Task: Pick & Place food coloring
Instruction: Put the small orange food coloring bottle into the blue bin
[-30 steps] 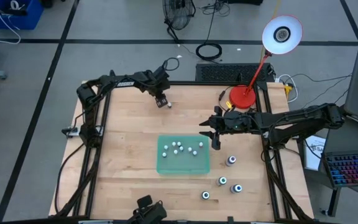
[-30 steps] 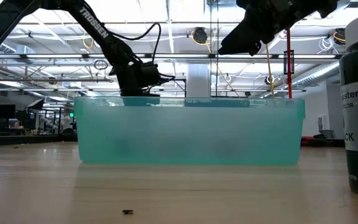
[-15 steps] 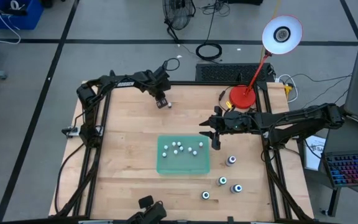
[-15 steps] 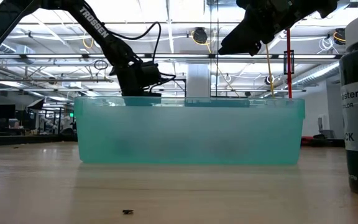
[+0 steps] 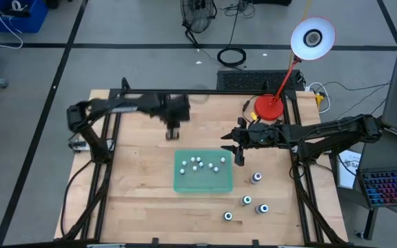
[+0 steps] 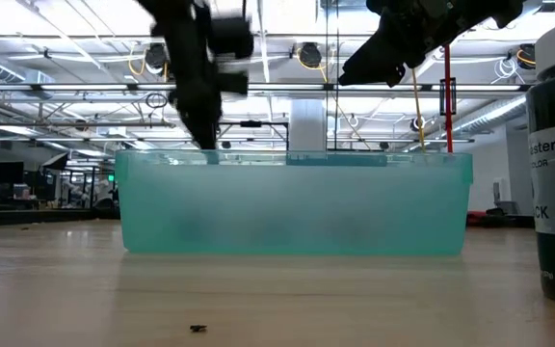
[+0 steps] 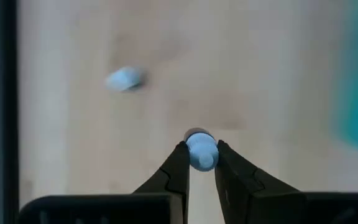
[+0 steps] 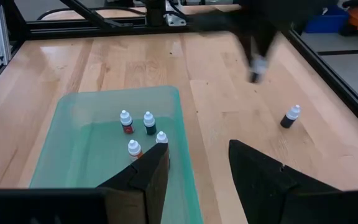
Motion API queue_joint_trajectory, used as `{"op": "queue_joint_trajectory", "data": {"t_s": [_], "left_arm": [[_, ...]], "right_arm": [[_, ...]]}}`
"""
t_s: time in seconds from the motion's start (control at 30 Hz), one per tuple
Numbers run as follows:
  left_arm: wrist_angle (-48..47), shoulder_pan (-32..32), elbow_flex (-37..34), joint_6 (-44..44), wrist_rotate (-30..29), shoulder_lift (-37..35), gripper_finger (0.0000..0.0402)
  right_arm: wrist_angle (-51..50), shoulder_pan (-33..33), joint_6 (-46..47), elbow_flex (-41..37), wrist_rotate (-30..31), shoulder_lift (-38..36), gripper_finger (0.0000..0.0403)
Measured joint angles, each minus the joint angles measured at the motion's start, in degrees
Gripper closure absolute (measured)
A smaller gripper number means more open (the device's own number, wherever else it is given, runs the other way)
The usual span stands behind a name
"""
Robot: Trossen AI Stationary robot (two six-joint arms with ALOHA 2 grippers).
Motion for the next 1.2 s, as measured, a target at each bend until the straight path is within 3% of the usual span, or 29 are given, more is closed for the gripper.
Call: {"op": "queue_joint_trajectory", "data": {"t_s": [0.17,0.27,0.43,0.87,1.07,1.2], "left_arm": [[-3.06,-17.36,0.02,-3.72,-1.34,-4.30,0.0349],[-1.55,-26.51,0.02,-6.38,-5.19,-4.34,0.0349],[6.33,-34.83,0.00,-7.96,-6.30,-0.92,0.0349],[10.33,-35.02,-0.04,-9.97,0.27,12.65,0.0349],[10.58,-35.00,0.13,-11.46,3.12,13.92,0.0347],[9.62,-35.00,-0.09,-11.86,2.49,12.90,0.0279]], "right_arm": [[0.00,0.01,0.00,0.00,0.00,0.00,0.0248],[0.00,0.00,0.00,0.00,0.00,0.00,0.0248],[0.13,0.01,0.74,0.00,0.00,0.00,0.0248],[0.39,0.00,4.18,0.00,-0.15,0.00,0.0248],[0.42,0.00,4.50,0.00,-0.17,0.00,0.0248],[0.42,0.01,4.50,0.00,-0.18,0.00,0.0248]]}}
